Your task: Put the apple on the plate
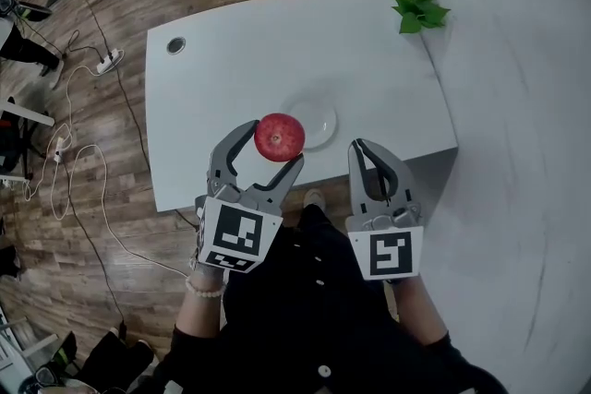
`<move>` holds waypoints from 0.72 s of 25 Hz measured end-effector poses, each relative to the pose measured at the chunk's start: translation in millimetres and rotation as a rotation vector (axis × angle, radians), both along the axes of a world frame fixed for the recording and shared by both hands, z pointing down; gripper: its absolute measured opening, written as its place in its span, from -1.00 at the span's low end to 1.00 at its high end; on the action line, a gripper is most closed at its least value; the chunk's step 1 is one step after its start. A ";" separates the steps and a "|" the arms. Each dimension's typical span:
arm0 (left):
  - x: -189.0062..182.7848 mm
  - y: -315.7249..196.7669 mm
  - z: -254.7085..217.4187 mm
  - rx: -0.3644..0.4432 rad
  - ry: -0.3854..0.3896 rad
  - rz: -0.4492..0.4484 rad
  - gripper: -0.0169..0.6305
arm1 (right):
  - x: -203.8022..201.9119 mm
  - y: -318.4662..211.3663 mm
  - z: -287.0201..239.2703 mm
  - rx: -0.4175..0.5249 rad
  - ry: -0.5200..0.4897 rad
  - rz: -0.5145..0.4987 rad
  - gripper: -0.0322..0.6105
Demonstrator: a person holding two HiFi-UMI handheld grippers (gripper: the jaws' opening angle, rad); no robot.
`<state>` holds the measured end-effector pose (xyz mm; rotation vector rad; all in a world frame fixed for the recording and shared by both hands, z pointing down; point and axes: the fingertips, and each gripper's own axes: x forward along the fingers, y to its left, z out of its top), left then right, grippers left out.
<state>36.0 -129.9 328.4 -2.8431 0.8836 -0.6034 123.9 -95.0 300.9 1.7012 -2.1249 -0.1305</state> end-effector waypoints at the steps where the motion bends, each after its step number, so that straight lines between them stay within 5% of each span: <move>1: 1.6 -2.5 0.4 0.000 0.000 -0.007 0.11 | 2.1 -2.4 0.6 -0.003 -0.001 -0.005 -0.77; 18: 13.0 -25.5 40.1 -0.093 -0.021 -0.124 0.11 | 21.1 -41.7 17.5 -0.047 -0.013 -0.100 -0.77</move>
